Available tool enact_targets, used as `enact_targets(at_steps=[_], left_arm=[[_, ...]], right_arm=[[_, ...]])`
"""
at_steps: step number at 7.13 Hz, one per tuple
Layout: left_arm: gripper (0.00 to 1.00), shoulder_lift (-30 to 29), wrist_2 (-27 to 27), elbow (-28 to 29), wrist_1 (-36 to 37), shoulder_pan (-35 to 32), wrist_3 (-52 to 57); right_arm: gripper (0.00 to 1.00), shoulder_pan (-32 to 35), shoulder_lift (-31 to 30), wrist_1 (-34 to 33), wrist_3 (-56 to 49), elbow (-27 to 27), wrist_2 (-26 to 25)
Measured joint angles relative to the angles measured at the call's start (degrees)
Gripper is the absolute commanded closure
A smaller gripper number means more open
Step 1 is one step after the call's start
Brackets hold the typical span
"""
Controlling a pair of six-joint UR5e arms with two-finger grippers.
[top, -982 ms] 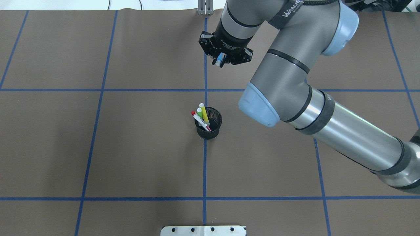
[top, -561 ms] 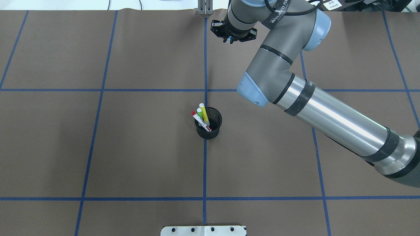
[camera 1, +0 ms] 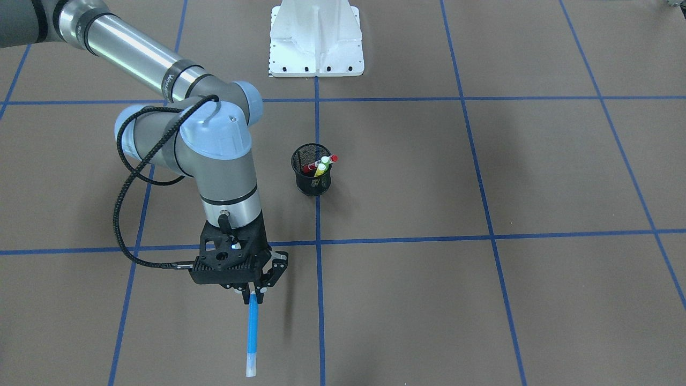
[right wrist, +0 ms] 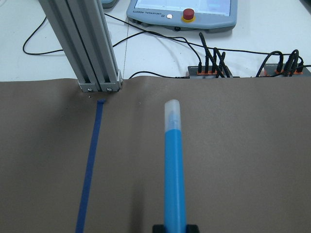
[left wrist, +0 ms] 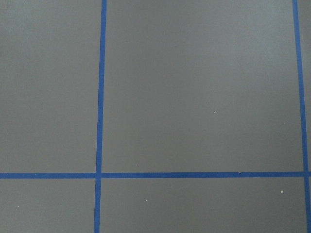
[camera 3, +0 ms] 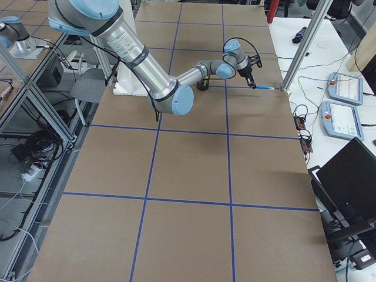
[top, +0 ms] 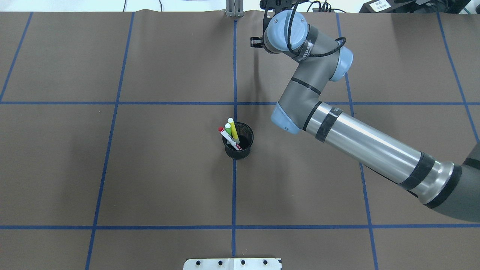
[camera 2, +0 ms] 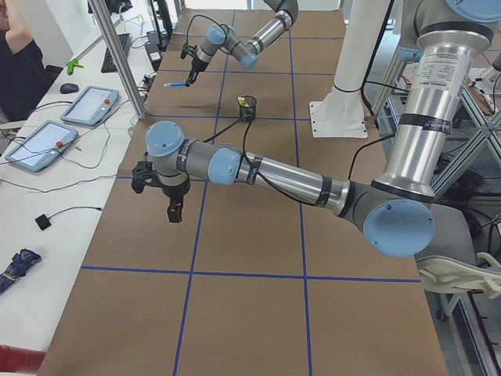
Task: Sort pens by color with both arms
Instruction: 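Lower the blue marker onto the table farther from the robot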
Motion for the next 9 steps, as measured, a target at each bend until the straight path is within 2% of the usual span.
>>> enact_targets(at_steps=[2, 5, 6, 7, 9], left_arm=[[0.0, -0.1, 0.0, 0.7, 0.0, 0.3, 0.1], [0.0, -0.1, 0.0, 0.9, 0.0, 0.3, 0.1], [0.0, -0.1, 0.0, 0.9, 0.0, 0.3, 0.0], [0.0, -0.1, 0.0, 1.0, 0.0, 0.3, 0.0], [0.0, -0.1, 0.0, 1.0, 0.0, 0.3, 0.0]], right_arm=[[1.0, -2.9, 0.0, 3.4, -0.1, -3.0, -4.4], [1.0, -3.8, 0.0, 5.1, -0.3, -5.0, -5.5], [0.54, -3.9, -0.1, 5.5, -0.3, -5.5, -5.5], [0.01, -4.0, -0.1, 5.7, -0.4, -5.9, -5.4], [0.0, -4.1, -0.2, 5.8, -0.5, -6.2, -5.3]])
